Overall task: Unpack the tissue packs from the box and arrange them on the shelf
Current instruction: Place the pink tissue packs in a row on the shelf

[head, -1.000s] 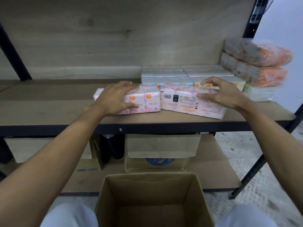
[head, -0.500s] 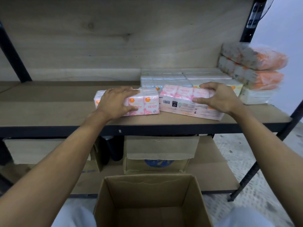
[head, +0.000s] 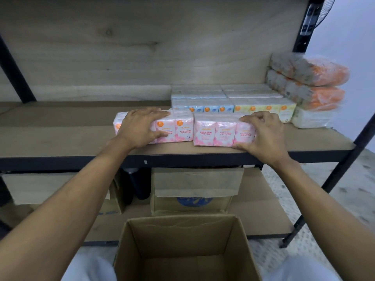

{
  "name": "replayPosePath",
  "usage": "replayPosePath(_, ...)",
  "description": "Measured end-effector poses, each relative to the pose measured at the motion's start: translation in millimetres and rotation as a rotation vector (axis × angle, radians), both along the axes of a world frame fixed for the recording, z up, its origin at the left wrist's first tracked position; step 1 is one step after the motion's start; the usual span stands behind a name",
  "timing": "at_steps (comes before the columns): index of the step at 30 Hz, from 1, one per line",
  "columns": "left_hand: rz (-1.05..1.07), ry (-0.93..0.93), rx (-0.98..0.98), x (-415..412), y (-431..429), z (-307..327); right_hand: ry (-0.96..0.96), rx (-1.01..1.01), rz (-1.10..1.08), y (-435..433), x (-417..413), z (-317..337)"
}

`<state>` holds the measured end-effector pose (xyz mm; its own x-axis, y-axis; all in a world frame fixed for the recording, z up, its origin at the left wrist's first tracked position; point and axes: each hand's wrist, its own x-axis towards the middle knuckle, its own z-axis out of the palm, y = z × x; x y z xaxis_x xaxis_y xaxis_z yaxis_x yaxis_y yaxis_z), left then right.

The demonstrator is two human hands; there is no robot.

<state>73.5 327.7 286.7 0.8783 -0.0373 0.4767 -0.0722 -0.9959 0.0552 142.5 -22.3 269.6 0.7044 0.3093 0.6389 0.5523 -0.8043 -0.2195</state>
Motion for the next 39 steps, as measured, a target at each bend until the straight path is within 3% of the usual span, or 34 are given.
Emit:
replayPosePath(4,0.006,-0.005,0.012,0.5,-0.4,-0.1,0.006,0.043,0.027,-1.0,2.8,21.4)
replayPosePath(10,0.003,-0.018,0.023,3.6,3.0,-3.7,0.378,-0.223,0.16,18.2,27.4,60.7)
replayPosePath(14,0.0,-0.019,0.025,4.1,4.1,-4.6,0.6,-0.274,0.201,24.4,38.4,64.1)
replayPosePath(18,-0.003,-0.031,0.032,4.7,4.4,-5.7,0.501,-0.216,0.179,26.3,36.7,60.8)
replayPosePath(25,-0.001,-0.032,0.043,5.3,5.7,-6.1,0.08,-0.226,0.029,23.7,29.7,37.9)
replayPosePath(31,-0.001,-0.025,0.03,2.5,5.2,-6.0,-0.138,-0.197,0.0,27.4,23.0,9.4)
replayPosePath(39,-0.002,-0.02,0.016,1.7,4.2,-5.4,-0.163,-0.1,0.004,25.4,4.3,6.1)
